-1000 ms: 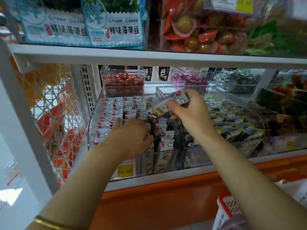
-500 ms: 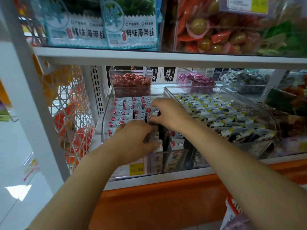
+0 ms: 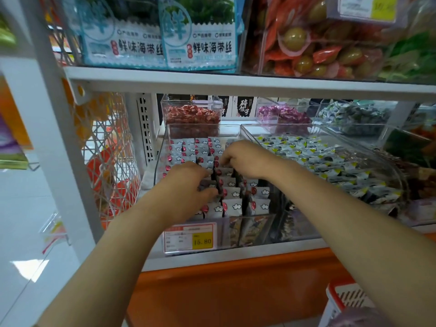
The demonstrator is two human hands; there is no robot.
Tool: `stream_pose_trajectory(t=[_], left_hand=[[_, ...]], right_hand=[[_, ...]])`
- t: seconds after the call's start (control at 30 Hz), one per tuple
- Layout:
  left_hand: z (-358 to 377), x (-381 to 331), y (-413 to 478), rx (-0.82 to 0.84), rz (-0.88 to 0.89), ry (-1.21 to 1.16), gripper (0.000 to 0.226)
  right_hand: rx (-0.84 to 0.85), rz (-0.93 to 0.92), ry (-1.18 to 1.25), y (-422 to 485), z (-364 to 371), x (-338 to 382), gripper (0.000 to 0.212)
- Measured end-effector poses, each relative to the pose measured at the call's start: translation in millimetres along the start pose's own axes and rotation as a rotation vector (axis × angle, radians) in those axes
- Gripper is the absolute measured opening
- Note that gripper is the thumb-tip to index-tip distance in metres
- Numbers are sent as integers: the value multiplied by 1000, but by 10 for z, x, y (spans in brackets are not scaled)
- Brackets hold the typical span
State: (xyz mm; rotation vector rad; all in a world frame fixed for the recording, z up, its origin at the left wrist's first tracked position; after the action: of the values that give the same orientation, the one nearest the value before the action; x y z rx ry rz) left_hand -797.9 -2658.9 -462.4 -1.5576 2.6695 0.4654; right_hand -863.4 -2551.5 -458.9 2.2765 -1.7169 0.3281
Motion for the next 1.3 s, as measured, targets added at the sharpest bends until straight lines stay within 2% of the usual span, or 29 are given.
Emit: stream_pose_trajectory(t=[0.17,0.37,0.43,0.5,0.6,0.77,0.97,1.07,1.2,1.3], left_hand=[[-14,38,10,-18,-21,5,46],[-16,51,19,-20,-26,8,46],[-12,64,21,-22,-32,11,45],[-12,72,27,-27,-38,19,43],[-26,85,25,-41,-61,1,41],[-99,115,21,-131,-113,-46,40],[-171,140,7,-252,-194,-229,41],[-151,129,-8,-259,-227,-395,39],[-40,105,-22,-194,-287,-747,32],[40,125,-21,-172,-348,-967,22]], right_hand=[[-134,0,4,177,-114,-87,34],[-80,-21,-128,298,16,-56,6],[-77,-31,-137,293,28,-52,24],[-88,-37,-83,262,-1,-43,23],[-197,-52,72,171,-169,-24,10],[-544,-102,254,-261,-526,-44,9],[-862,-122,520,-900,-725,-142,10],[-877,-20,801,-1060,-703,-309,12],[-757,55,1261,-1112,-500,-399,5],[-680,73,1401,-1137,-351,-378,4]])
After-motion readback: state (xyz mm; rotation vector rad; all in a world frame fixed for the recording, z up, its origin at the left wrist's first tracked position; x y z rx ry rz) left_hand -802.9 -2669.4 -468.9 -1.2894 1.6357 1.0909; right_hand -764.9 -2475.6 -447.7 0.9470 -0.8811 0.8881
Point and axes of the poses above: each hand's wrist, its own y-axis towards the middle knuckle, its own z-axis out of the palm, x = y × z, the point moved 8 cm from there along y, towards the middle knuckle, and after that the axes turned 12 degrees about y, right-handed, at the moved point
